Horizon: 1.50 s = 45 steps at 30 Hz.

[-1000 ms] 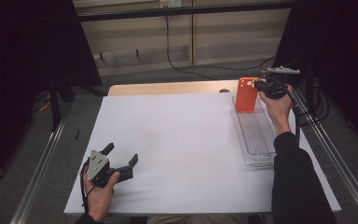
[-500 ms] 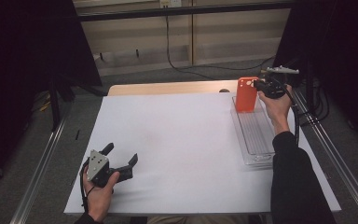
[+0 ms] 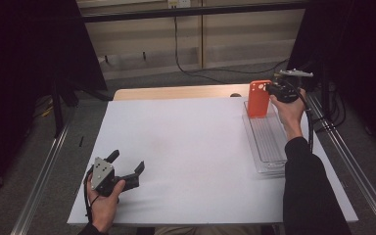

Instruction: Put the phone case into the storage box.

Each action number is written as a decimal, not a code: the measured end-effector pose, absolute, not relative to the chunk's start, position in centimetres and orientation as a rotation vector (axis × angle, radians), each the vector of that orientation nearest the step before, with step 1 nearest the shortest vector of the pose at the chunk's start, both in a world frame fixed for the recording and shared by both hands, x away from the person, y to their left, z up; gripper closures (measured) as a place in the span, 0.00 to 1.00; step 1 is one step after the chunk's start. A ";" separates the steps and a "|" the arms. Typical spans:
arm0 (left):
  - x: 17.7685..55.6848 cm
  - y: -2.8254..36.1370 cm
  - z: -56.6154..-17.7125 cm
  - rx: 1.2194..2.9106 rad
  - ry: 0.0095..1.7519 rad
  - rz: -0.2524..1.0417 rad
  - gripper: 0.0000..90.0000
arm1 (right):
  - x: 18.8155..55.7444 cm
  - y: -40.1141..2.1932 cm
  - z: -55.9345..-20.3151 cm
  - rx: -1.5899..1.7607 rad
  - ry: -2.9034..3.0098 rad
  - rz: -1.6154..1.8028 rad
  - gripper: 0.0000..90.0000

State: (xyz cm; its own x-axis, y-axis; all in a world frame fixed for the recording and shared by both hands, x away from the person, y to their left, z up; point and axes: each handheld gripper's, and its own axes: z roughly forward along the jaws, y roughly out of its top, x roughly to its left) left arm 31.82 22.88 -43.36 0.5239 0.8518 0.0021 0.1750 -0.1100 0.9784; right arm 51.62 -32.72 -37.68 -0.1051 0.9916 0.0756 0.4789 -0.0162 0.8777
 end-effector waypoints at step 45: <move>31.8 23.1 -43.3 1.610 0.905 0.738 0.04 | 51.4 -32.8 -37.6 1.592 1.613 1.071 0.67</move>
